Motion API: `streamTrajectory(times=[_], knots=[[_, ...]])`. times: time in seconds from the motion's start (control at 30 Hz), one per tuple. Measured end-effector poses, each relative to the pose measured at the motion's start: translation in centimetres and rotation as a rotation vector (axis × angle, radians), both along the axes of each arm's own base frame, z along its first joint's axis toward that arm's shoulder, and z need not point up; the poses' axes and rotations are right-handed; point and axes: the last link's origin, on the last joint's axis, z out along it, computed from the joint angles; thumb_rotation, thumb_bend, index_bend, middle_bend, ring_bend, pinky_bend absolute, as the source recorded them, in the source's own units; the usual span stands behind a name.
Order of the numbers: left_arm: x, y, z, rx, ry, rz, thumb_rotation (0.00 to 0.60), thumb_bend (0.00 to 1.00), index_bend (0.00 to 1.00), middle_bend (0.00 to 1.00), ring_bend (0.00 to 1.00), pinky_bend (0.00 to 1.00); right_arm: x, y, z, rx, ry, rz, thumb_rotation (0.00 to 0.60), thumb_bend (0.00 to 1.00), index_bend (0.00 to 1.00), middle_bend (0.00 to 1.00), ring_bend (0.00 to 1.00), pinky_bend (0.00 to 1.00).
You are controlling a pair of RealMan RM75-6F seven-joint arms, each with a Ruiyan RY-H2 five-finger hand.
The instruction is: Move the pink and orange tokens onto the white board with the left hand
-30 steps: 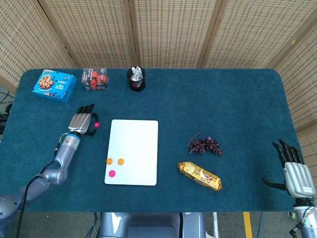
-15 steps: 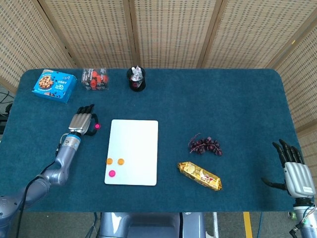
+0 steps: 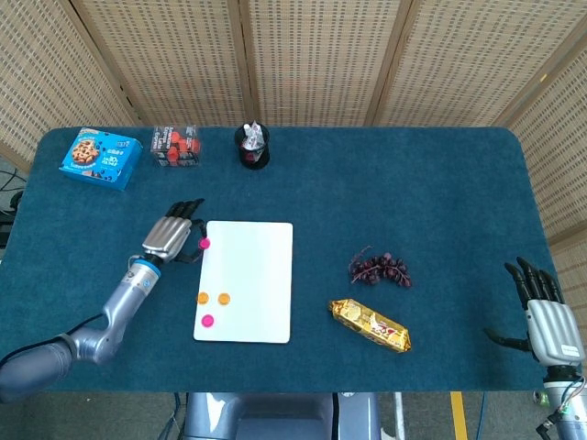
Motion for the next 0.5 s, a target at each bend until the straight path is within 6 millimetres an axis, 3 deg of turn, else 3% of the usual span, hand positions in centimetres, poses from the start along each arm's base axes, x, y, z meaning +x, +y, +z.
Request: streamTrajectory(times=[0.2, 0.5], knots=[[3.0, -4.9, -0.4, -0.108, -0.030, -0.125, 0.600, 0.36, 0.51, 0.00, 0.00, 0.00, 0.0, 0.0, 0.0, -0.001, -0.003, 0.000, 0.600, 0.00, 0.00, 0.00, 0.00, 0.00], [2.8, -9.6, -1.9, -0.203, 0.036, -0.213, 0.600, 0.36, 0.51, 0.00, 0.00, 0.00, -0.1, 0.0, 0.1, 0.001, -0.005, 0.001, 0.600, 0.00, 0.00, 0.00, 0.00, 0.00]])
